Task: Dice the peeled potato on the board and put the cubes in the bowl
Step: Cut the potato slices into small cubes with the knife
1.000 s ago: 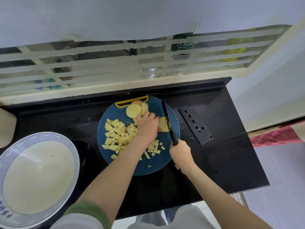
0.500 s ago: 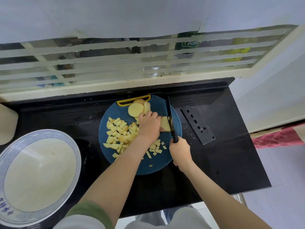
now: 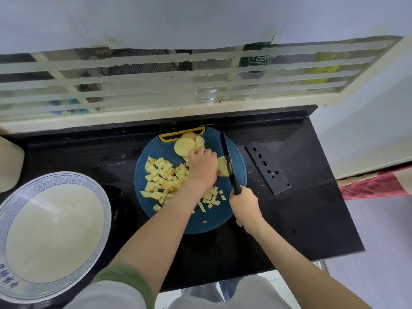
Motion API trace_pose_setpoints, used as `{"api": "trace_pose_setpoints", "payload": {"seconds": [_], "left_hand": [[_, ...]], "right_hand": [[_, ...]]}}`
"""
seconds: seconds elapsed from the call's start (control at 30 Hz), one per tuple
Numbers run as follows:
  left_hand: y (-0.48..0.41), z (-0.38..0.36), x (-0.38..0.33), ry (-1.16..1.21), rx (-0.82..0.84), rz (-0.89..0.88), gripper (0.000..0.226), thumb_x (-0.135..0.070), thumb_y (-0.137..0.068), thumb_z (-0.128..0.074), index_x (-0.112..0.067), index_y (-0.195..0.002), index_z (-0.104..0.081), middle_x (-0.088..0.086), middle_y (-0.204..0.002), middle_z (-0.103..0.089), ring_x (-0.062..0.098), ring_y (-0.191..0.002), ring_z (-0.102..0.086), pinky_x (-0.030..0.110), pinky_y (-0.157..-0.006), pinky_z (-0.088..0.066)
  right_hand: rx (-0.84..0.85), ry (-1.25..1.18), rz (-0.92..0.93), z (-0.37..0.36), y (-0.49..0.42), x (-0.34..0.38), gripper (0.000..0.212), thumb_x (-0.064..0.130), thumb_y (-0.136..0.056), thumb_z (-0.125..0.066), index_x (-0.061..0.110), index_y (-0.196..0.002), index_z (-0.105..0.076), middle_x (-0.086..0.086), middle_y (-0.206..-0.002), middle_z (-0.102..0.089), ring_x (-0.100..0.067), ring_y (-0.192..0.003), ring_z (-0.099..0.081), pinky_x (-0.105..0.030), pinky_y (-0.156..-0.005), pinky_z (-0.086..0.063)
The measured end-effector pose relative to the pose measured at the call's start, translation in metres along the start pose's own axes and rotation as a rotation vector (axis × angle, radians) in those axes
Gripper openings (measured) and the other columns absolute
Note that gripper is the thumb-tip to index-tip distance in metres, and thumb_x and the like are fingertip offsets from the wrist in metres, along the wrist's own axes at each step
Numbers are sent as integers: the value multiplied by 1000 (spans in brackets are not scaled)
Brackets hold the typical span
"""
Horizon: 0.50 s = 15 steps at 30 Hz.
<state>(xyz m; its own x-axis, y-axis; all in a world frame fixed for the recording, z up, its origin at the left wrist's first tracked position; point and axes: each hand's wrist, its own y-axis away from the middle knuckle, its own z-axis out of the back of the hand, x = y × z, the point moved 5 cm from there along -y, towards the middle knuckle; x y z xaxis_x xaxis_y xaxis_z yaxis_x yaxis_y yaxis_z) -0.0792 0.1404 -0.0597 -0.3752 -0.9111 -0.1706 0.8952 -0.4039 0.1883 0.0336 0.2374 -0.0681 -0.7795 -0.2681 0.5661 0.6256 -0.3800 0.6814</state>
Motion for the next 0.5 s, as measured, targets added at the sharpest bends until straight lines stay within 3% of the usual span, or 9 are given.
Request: {"api": "trace_pose_setpoints", "payload": {"seconds": [0.3,0.5], "left_hand": [[-2,-6,1,11,-5,-42,41,-43,-91,-55,-12,-118,-54,0,-122,-51,20,-123,-34,37,-100,-17],[-3,-6,3,38,5,-55,39,-45,-90,-56,-14,-114,-55,-2,-121,-52,18,-122,-34,37,-99,-16]], "right_hand": [[13,121,-12,2,-4,0,19,13,-99,-40,13,-83,-50,-8,-78,-55,-18,-62,-52,-28,-51,-46],[4,154,-33,0,-13,4,12,11,-96,-42,10,-91,-53,-8,-84,-57,-25,-77,-60,-36,-66,-54]]}}
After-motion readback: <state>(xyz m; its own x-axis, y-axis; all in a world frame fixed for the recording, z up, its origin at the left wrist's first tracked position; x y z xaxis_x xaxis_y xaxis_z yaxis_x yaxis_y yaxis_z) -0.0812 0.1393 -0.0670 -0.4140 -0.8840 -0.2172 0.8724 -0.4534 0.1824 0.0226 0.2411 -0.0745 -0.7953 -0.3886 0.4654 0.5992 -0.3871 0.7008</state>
